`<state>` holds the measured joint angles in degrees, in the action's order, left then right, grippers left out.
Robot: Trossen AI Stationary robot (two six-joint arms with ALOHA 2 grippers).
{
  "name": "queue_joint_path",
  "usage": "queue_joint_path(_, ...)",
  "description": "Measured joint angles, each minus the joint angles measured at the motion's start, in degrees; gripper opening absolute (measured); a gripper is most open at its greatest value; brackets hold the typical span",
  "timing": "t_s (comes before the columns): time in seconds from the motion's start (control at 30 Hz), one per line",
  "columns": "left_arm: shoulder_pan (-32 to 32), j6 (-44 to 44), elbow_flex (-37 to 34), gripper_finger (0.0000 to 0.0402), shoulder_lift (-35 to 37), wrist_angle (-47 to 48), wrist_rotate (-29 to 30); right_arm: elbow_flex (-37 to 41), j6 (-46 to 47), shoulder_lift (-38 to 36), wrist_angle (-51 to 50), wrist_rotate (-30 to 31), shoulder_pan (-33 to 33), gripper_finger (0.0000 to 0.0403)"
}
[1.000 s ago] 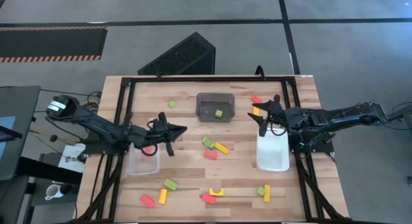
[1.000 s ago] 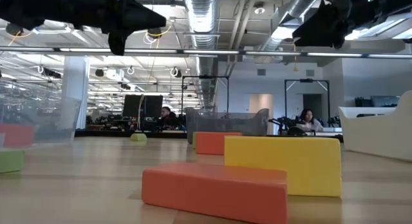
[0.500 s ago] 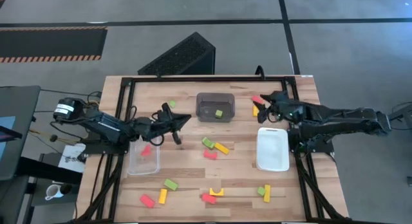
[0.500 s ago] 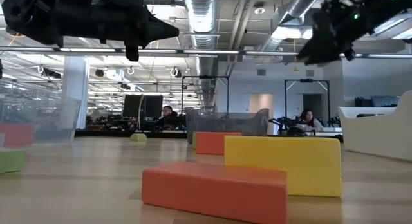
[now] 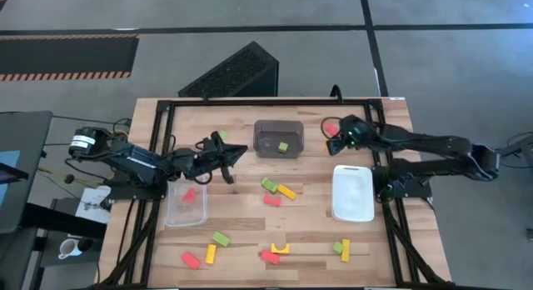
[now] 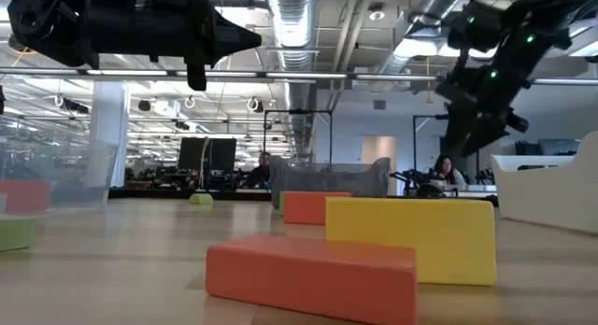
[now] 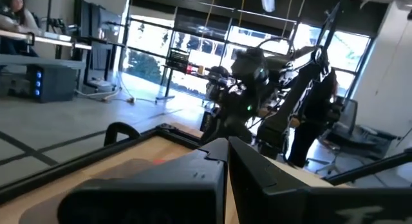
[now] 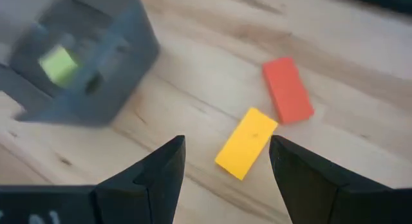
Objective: Sort & place blocks by color
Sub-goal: Put the yellow block into the white bin
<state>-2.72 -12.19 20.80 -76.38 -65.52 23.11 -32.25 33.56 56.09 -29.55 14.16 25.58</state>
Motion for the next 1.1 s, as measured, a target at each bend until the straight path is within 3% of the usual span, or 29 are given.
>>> queue_joint_path(0.23, 0.00, 0.01, 0.00, 0.0000, 0.00, 0.18, 2.67, 0.00, -6.88, 5.79, 4.41, -0.07, 4.44, 0.0248)
queue_joint_path(0.6, -0.02, -1.17, 0.02, 0.0021, 0.00, 0.70, -0.61, 0.04, -3.74, 7.04, 3.97, -1.35, 8.73, 0.0248)
queue_joint_path(1.1, -0.04, -2.08, 0.04, 0.0065, 0.00, 2.84, -0.80, 0.07, -2.93, 15.07, 6.20, -1.84, 6.48, 0.0248)
